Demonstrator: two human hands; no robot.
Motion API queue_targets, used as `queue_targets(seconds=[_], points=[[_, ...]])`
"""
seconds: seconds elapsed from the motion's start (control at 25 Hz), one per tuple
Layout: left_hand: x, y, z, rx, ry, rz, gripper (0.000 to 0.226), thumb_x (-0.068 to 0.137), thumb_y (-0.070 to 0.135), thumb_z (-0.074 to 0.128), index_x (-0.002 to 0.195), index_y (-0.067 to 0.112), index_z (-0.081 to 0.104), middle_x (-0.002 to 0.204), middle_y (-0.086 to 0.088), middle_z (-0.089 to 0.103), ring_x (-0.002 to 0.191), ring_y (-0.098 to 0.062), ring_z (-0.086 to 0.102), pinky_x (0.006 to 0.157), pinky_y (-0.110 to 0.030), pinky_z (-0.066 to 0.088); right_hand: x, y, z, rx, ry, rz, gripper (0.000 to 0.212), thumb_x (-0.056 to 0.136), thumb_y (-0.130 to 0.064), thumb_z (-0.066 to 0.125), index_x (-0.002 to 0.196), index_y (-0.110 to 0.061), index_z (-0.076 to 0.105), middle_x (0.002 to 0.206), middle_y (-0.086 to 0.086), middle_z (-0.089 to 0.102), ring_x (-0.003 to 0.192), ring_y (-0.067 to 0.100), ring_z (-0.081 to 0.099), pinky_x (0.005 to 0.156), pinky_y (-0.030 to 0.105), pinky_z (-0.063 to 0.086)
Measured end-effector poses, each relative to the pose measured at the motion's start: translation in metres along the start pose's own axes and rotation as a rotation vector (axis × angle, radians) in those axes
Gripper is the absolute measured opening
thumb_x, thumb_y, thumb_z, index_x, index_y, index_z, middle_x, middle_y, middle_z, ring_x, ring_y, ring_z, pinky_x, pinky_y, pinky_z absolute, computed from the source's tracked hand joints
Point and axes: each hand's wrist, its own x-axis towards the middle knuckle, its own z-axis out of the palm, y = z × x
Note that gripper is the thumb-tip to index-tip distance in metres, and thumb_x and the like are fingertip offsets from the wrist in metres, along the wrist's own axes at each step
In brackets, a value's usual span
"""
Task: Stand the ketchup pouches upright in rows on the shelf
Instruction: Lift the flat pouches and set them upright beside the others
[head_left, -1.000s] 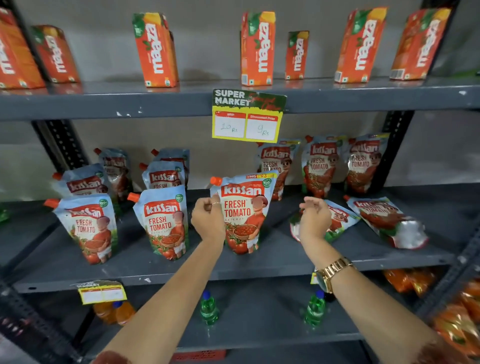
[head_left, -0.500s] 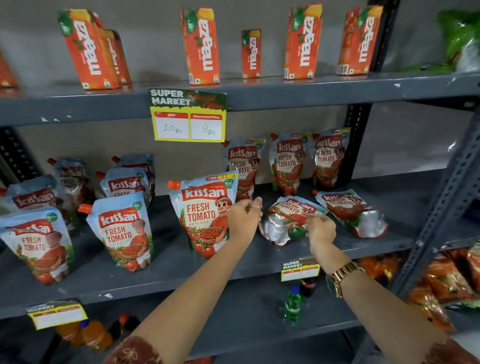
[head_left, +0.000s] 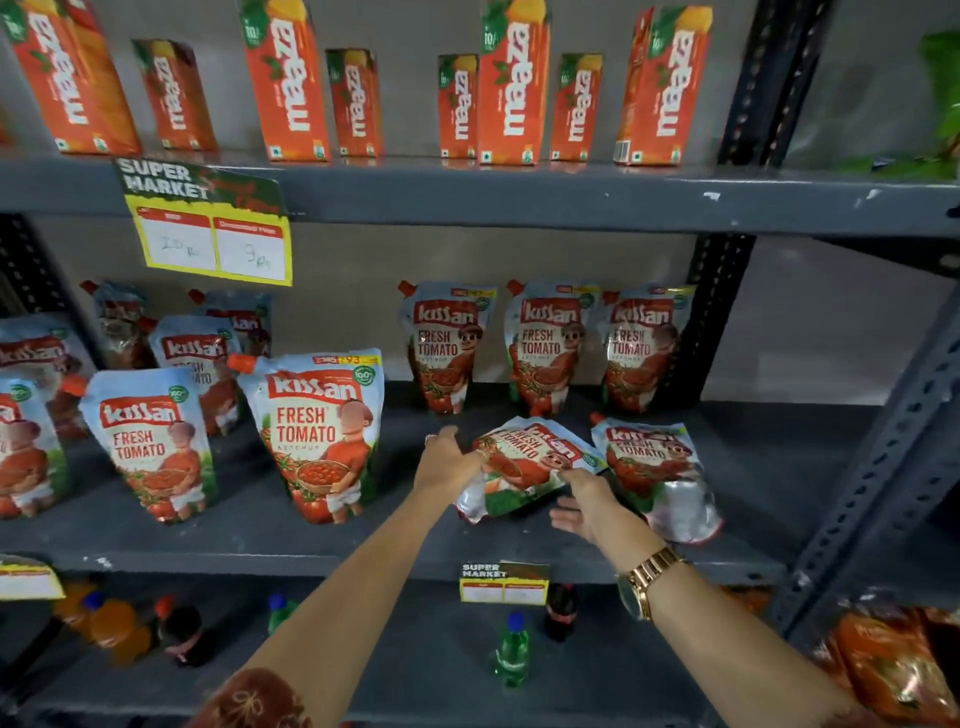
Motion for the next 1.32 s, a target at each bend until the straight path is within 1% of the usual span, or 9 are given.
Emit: queue_targets(seconds=[0.12,0.28,0.36,0.44,0.56,0.76,1.0,1.2,1.32], points=[[-0.003,0.006,-0.005,0.083,-0.026,-0.062,0.081,0.078,0.027,0.064,0.146,0.009,0.023,0.148,-0.017,0.036,0.134,-0.031,0.039,0.108,-0.034,0.036,0.013,-0.003,0.002,-0.04,-0.026,-0.022,0.044,0.095,-0.021,0.042,0.135,-0.005,0.039,0.135,0.023,0.047,0.116,0.043,0.053,0.085,0.048,0.048],[-0.02,0.019,-0.027,0.351,-0.478,-0.36,0.079,0.072,0.047,0.067,0.138,0.017,0.036,0.139,-0.008,0.048,0.117,-0.025,0.054,0.087,-0.033,0.045,0.027,0.003,0.002,-0.19,0.024,-0.069,0.041,0.093,-0.03,0.046,0.124,-0.003,0.048,0.128,0.021,0.054,0.112,0.043,0.054,0.075,0.047,0.051],[-0.02,0.014,-0.033,0.363,-0.551,-0.425,0.077,0.073,0.052,0.067,0.136,0.017,0.04,0.139,-0.009,0.05,0.109,-0.025,0.059,0.088,-0.036,0.047,0.034,0.004,0.004,-0.305,0.057,-0.12,0.038,0.089,-0.029,0.051,0.116,-0.001,0.055,0.121,0.021,0.059,0.105,0.041,0.058,0.076,0.046,0.056],[-0.017,0.004,-0.029,0.189,-0.432,-0.43,0.068,0.083,0.048,0.06,0.135,0.01,0.04,0.137,-0.014,0.051,0.109,-0.029,0.058,0.094,-0.04,0.047,0.037,0.004,0.006,-0.382,0.074,-0.161,0.032,0.087,-0.022,0.053,0.108,0.001,0.059,0.11,0.019,0.063,0.095,0.039,0.061,0.078,0.05,0.057],[-0.01,-0.009,-0.011,-0.106,-0.105,-0.427,0.045,0.093,0.03,0.048,0.122,-0.004,0.051,0.117,-0.023,0.06,0.1,-0.034,0.06,0.084,-0.039,0.051,0.042,0.004,0.006,-0.513,0.104,-0.206,0.031,0.087,-0.021,0.053,0.106,0.002,0.061,0.106,0.019,0.065,0.092,0.038,0.064,0.072,0.047,0.059],[0.005,-0.014,-0.003,-0.066,0.088,-0.358,0.021,0.086,0.016,0.056,0.071,0.004,0.064,0.095,-0.02,0.067,0.084,-0.031,0.062,0.078,-0.038,0.053,0.052,0.001,0.004,-0.571,0.1,-0.199,0.025,0.088,-0.02,0.053,0.097,0.002,0.062,0.098,0.023,0.065,0.089,0.039,0.066,0.072,0.046,0.06],[-0.002,-0.007,-0.006,-0.067,0.237,-0.165,0.021,0.084,0.006,0.055,0.091,-0.001,0.074,0.103,-0.019,0.073,0.099,-0.031,0.066,0.081,-0.03,0.05,0.03,-0.016,0.01,-0.673,0.213,-0.438,0.034,0.088,-0.012,0.046,0.054,-0.009,0.054,0.072,0.014,0.062,0.078,0.028,0.06,0.072,0.037,0.05],[0.002,0.029,-0.033,-0.168,0.413,0.13,0.02,0.081,-0.005,0.052,0.085,-0.005,0.071,0.095,-0.019,0.073,0.085,-0.026,0.065,0.075,-0.025,0.045,0.002,-0.064,0.02,-0.592,0.322,-0.823,0.017,0.083,0.003,0.048,0.071,-0.004,0.056,0.076,0.013,0.061,0.073,0.026,0.056,0.061,0.028,0.037],[0.004,0.024,-0.034,-0.135,0.413,0.206,0.016,0.08,-0.006,0.052,0.069,0.001,0.062,0.083,-0.025,0.07,0.073,-0.025,0.062,0.069,-0.035,0.054,0.003,-0.064,0.02,-0.523,0.32,-0.866,0.016,0.089,-0.002,0.047,0.076,-0.004,0.056,0.082,0.015,0.065,0.078,0.028,0.063,0.066,0.037,0.052]])
